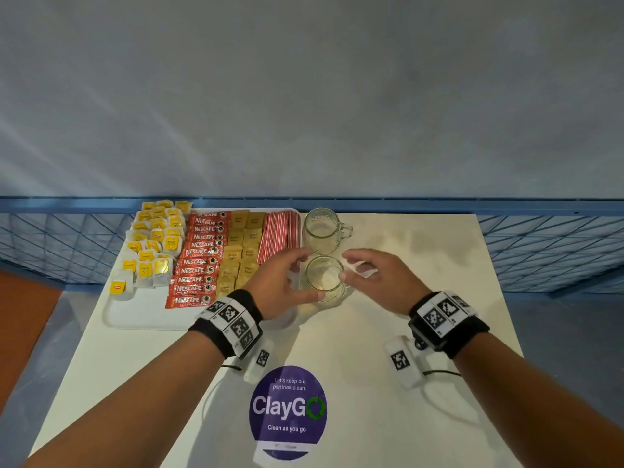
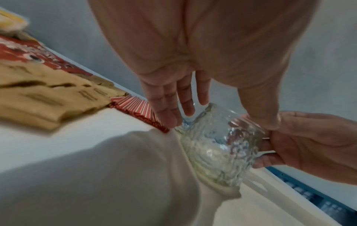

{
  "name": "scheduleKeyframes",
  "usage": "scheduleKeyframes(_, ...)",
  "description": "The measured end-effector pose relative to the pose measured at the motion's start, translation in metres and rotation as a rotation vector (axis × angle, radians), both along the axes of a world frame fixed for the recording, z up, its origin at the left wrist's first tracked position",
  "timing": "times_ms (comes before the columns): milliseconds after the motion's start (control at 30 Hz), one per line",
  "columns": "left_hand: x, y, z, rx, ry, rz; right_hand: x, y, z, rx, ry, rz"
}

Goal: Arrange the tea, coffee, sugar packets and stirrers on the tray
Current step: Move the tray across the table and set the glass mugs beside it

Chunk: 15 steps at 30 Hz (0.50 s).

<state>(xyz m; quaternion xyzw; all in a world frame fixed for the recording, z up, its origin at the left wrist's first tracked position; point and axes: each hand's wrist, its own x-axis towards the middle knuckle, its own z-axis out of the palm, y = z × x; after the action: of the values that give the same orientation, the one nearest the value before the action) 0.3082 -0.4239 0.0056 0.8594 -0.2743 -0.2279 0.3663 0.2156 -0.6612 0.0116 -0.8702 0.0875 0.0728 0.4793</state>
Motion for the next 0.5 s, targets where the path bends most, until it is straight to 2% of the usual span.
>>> scheduleKeyframes(167, -0.005, -0.002, -0.009, -0.080, 0.026, 0.024, -0.006, 0.010, -0.020, 0.131, -0.015, -0.028)
scheduleKeyframes(500, 0.003, -0.005, -0.004, -0.084, 0.043, 0.060, 0.007, 0.013, -0.016, 0.096, -0.055, -0.058)
